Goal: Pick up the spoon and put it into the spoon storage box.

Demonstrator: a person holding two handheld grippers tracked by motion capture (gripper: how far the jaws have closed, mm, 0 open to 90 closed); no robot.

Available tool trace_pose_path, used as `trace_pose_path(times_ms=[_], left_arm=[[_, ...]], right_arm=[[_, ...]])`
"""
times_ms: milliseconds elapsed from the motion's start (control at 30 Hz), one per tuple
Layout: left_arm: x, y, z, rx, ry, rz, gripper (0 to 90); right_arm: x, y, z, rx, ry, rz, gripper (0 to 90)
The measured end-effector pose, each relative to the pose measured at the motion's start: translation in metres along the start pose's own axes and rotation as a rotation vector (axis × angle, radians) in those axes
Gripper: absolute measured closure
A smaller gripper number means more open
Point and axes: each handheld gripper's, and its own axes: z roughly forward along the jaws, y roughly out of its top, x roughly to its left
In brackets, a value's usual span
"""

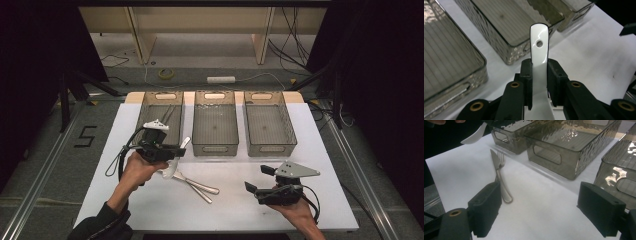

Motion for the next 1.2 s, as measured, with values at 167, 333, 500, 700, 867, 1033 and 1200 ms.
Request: trace_pose_path(times_ms=[167, 333, 500, 700, 867, 1033, 1200], left_arm=[[0.002, 0.01, 0.009, -0.018, 0.008, 0.0, 75.5], [0.006, 0.016, 0.018, -0.031, 0.016, -0.006, 75.4], [0.007, 0.026, 0.028, -0.031, 0.024, 0.0, 75.5], [0.011, 0.039, 0.035, -0.037, 0.033, 0.004, 75.4], [0.011, 0.049, 0.041, -0.036, 0.039, 0.014, 75.5], [0.012, 0.055, 0.051, -0.048, 0.039, 0.003, 75.5], [0.014, 0.062, 0.058, -0.056, 0.043, -0.003, 75.5]], right_arm=[[-0.001, 0.0, 0.0, -0.002, -0.001, 0.003, 20.3], [-0.001, -0.001, 0.0, -0.001, 0.0, 0.003, 20.3], [-0.001, -0.001, 0.001, -0.001, 0.002, 0.001, 20.3], [-0.001, -0.001, 0.001, -0.002, 0.002, 0.003, 20.3], [-0.001, -0.001, 0.001, 0.001, 0.004, 0.001, 20.3], [-0.001, -0.001, 0.001, 0.003, 0.008, 0.002, 20.3], [-0.002, -0.001, 0.001, 0.0, 0.009, 0.004, 20.3]])
